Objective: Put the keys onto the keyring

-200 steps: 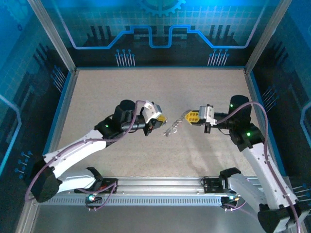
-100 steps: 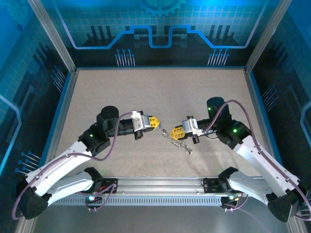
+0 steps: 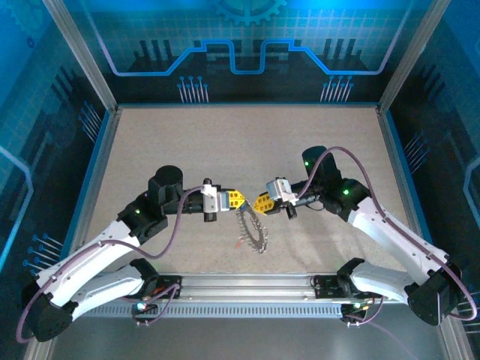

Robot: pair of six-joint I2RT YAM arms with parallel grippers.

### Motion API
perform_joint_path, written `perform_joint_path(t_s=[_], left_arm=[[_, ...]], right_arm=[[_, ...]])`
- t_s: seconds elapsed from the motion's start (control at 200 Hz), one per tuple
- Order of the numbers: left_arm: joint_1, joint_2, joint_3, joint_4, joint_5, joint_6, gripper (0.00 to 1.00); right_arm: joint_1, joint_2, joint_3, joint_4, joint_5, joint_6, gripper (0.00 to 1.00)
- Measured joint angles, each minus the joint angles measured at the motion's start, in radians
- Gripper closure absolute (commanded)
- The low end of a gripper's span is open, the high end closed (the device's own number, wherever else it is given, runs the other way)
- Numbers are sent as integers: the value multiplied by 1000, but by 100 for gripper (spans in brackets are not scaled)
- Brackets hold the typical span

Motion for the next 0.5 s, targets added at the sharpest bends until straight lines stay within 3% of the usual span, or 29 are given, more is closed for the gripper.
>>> perform_joint_path(t_s=[0.32, 0.5], left_arm=[[0, 2, 0, -96, 11, 66, 100], [-2, 0, 0, -96, 11, 66, 100]], right_arm=[[9, 16, 3, 0, 11, 5, 100], [66, 27, 3, -4, 68, -22, 100]])
